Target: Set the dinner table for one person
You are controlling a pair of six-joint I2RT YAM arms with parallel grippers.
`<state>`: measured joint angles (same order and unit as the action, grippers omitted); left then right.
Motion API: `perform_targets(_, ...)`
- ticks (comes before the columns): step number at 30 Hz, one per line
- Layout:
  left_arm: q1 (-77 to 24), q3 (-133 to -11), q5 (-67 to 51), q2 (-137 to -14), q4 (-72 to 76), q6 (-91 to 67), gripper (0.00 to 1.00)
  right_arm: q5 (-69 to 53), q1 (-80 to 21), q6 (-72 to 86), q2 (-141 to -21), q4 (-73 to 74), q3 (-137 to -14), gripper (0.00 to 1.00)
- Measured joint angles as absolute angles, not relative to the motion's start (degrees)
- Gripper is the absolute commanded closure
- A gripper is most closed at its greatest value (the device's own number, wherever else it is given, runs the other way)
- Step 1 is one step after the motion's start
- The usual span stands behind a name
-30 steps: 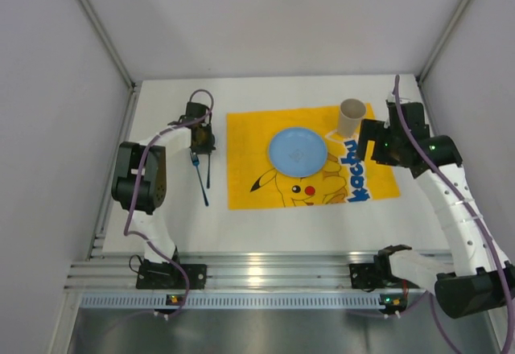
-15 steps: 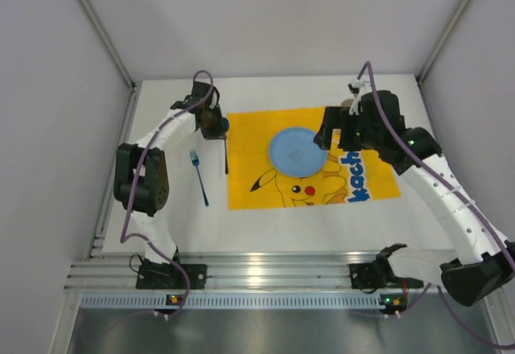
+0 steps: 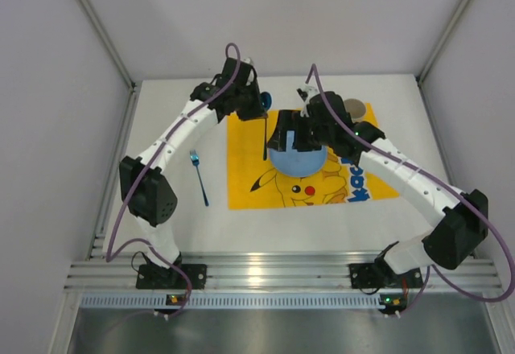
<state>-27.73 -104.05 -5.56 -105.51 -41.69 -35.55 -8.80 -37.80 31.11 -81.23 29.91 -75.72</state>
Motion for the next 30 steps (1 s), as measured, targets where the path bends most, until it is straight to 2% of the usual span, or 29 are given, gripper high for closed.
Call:
perform_targets(4,-31.07,-106.96,-5.85,-105.51,-42.89,-36.71,1.00,-9.17,-37.89,31.62,-81.91,27.81,-75.72,0.07)
perform_targets(8,-32.14,-107.37,-6.74,-105.51,-43.48,-37.93,1.00,-9.41,-37.89,32.27,-82.04,25.47,-74.61,0.18)
perform_targets(12,-32.51,-108.03,-7.03,-105.51,-44.07,-38.98,1.00,-9.61,-38.04,32.88,-82.41,24.43,-72.66,0.34)
perform_targets(14,-32.60,-108.36,-7.38,-105.51,-44.01,-39.38,1.00,-9.72,-38.09,33.26,-82.83,23.97,-71.94,0.36)
perform_targets(17,-32.71,-108.57,-8.12,-105.51,-43.88,-39.97,1.00,-9.98,-38.09,33.43,-83.59,23.14,-71.11,0.56)
perform_targets(18,-32.73,-108.62,-8.23,-105.51,-43.77,-40.16,1.00,-10.07,-38.09,33.58,-83.85,22.90,-70.87,0.73)
perform_targets(21,-32.80,-108.62,-8.38,-105.51,-43.72,-40.45,1.00,-10.44,-38.13,33.89,-84.40,22.33,-70.87,1.00)
perform_targets(25,-32.69,-108.57,-8.27,-105.45,-43.64,-40.38,0.99,-9.23,-38.04,34.57,-84.44,22.50,-70.87,1.00)
perform_targets(26,-32.71,-108.42,-8.25,-105.43,-43.59,-40.36,0.91,-8.99,-38.09,34.54,-84.38,22.68,-70.87,1.00)
perform_targets(27,-32.73,-108.22,-8.21,-105.38,-43.55,-40.16,0.72,-8.84,-38.09,34.52,-84.29,22.94,-70.87,1.00)
perform_targets(28,-32.80,-108.03,-8.12,-105.36,-43.48,-39.59,0.63,-8.64,-38.09,34.37,-84.14,23.40,-70.85,1.00)
perform_targets(30,-32.84,-106.85,-7.66,-105.08,-43.44,-38.68,0.53,-8.10,-37.95,34.09,-83.18,23.55,-70.00,1.00)
